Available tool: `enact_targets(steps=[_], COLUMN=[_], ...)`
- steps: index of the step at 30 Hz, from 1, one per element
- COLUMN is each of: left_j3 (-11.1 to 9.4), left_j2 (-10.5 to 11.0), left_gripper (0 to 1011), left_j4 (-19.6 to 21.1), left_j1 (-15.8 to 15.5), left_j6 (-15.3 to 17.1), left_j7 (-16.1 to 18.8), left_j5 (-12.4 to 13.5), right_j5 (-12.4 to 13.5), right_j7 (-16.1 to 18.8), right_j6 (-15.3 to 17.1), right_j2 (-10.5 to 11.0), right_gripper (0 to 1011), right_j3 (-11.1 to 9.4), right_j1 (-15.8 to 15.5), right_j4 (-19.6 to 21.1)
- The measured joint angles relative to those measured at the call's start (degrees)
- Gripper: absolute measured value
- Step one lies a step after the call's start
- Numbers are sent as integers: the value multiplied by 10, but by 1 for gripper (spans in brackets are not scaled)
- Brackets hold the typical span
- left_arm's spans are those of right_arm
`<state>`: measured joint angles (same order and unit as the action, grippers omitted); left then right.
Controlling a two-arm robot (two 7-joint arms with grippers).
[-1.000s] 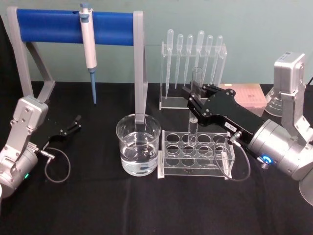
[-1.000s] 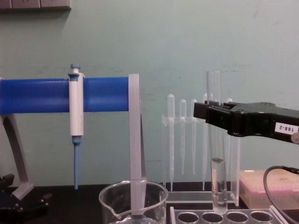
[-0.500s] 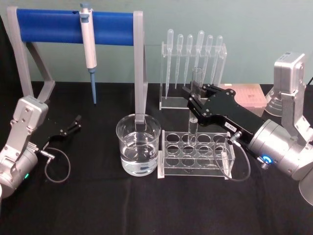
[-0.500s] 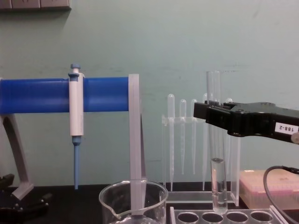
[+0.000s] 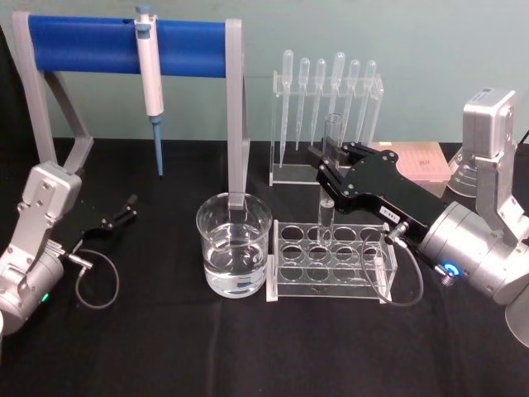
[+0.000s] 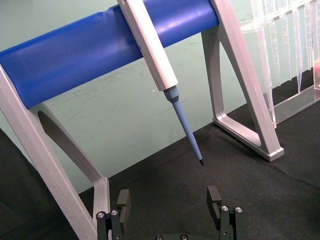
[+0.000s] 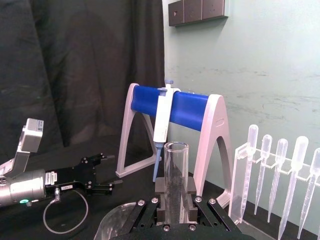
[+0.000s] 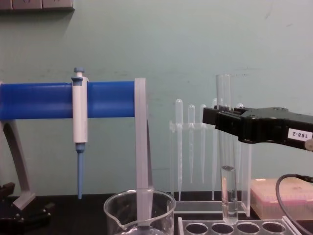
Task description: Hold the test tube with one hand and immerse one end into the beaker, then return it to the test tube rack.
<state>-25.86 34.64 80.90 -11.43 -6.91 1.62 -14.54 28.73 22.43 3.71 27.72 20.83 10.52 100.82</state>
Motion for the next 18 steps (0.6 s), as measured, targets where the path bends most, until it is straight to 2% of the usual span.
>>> enact_targets(steps=[18], left_j3=[0], left_j2=[0], left_gripper=[1000], left_j4=[0], left_j1=[0], left_j6=[0], left_j7=[0], left_j5=[0], right_j5=[0], right_j7=[0], right_j6=[0], right_j2=[0], right_gripper=[224], right_j3=[0], right_j1=[0], right_j4=[0])
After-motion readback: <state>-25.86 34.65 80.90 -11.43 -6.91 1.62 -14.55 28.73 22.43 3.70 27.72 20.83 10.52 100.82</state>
